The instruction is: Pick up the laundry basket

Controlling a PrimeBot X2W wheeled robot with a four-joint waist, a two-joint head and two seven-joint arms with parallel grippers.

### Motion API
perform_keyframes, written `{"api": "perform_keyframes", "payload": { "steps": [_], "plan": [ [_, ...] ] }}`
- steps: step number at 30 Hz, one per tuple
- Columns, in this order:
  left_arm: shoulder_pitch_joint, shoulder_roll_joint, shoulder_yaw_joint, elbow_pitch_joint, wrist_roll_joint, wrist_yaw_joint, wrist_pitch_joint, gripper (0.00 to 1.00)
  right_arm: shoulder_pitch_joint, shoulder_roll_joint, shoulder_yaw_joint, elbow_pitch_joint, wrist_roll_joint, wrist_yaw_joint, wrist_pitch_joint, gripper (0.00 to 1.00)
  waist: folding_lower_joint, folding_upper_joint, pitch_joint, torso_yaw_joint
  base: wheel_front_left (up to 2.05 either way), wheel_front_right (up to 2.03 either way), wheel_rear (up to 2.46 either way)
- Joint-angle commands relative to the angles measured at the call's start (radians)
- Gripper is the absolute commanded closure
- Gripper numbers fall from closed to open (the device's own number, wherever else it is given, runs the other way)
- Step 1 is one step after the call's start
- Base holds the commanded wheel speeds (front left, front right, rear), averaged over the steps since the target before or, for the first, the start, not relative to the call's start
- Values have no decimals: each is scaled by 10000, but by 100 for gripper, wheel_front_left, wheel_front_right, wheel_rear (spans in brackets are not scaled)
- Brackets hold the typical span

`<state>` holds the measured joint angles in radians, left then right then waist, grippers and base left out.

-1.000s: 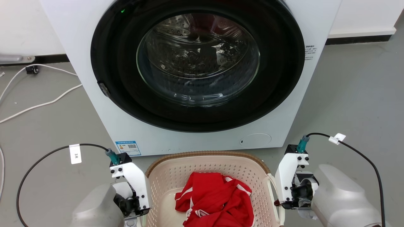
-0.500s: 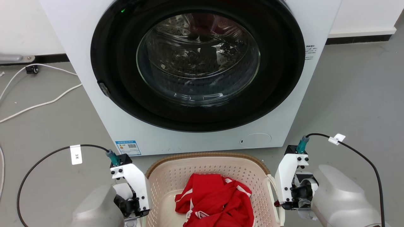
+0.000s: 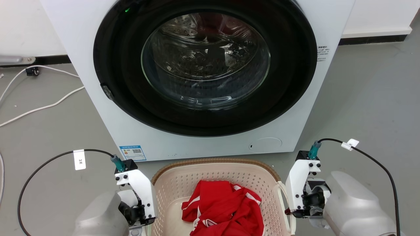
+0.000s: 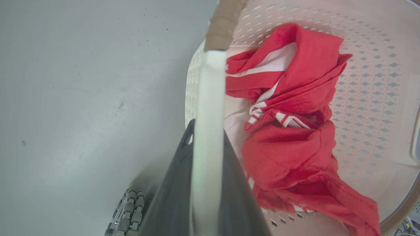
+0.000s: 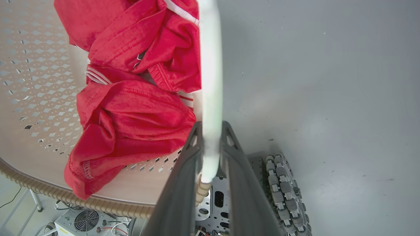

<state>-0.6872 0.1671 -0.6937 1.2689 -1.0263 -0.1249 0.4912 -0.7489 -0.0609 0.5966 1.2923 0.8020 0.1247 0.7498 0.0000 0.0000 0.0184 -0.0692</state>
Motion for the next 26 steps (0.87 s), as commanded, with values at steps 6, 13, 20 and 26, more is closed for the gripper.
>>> {"api": "perform_keyframes", "payload": {
  "steps": [6, 13, 20, 26],
  "plan": [
    [-220, -102, -28, -58, -143, -97, -74, 100, 184, 169, -88, -58, -92, 111, 58, 100, 0, 0, 16, 7, 0, 0, 0],
    [-239, -120, -84, -42, -216, -77, -116, 100, 223, 163, -197, -55, -169, 111, 89, 100, 0, 0, 48, 21, 0, 0, 0],
    [-171, -118, -157, -25, -250, -76, -139, 100, 251, 158, -283, -55, -304, 111, 104, 100, 0, 0, 31, 3, 0, 0, 0],
    [-147, -138, -218, -13, -297, -76, -183, 100, 230, 157, -347, -53, -412, 111, 125, 100, 0, 0, 23, -15, 0, 0, 0]
  ]
}}
